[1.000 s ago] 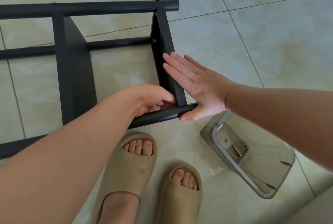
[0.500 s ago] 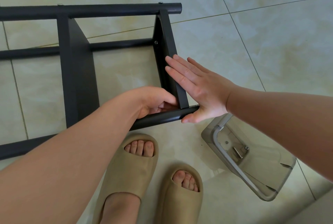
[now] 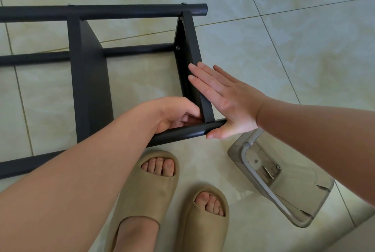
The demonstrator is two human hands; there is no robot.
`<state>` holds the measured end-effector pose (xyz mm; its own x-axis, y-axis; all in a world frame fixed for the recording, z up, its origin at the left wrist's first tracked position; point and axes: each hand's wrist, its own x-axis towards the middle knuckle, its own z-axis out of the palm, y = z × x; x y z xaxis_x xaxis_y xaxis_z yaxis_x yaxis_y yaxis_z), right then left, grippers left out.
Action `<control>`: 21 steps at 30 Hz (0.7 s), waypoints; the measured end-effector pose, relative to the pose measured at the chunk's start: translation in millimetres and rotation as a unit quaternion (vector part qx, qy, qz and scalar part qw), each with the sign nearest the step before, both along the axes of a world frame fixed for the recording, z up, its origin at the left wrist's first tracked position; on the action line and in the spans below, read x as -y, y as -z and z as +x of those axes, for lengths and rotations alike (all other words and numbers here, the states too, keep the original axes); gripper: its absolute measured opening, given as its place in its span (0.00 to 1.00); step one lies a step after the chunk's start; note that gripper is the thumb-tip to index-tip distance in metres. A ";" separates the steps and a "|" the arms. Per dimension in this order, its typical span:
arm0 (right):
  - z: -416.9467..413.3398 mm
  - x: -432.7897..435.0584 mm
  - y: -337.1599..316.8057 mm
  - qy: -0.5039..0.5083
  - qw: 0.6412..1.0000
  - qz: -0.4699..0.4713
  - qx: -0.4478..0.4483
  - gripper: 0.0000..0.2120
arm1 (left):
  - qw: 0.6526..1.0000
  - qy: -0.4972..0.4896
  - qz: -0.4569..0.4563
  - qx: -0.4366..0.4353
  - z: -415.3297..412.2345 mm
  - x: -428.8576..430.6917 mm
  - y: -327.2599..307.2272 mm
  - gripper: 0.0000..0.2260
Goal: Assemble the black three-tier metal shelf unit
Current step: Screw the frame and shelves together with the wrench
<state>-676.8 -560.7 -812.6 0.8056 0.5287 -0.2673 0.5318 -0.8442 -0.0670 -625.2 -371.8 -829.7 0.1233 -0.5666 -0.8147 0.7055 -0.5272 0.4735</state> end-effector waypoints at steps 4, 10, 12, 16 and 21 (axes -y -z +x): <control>0.1 0.0 0.0 0.000 1.000 -0.001 -0.001 0.60 | 0.998 0.009 0.016 0.054 -2.0 2.3 0.9 0.04; -0.4 0.0 0.4 -0.002 1.000 0.003 0.003 0.60 | 1.000 0.010 0.004 0.023 -0.5 -0.3 3.4 0.08; -0.3 0.1 0.4 -0.001 1.000 0.004 0.002 0.60 | 1.000 0.007 -0.011 0.007 0.5 -1.2 3.4 0.10; -0.5 0.3 0.4 0.000 1.000 0.003 0.003 0.59 | 1.000 0.017 -0.015 0.004 1.4 -1.1 1.7 0.09; -0.7 0.3 1.3 0.001 1.000 0.005 0.005 0.60 | 0.997 0.030 0.011 0.068 -1.0 0.7 5.1 0.04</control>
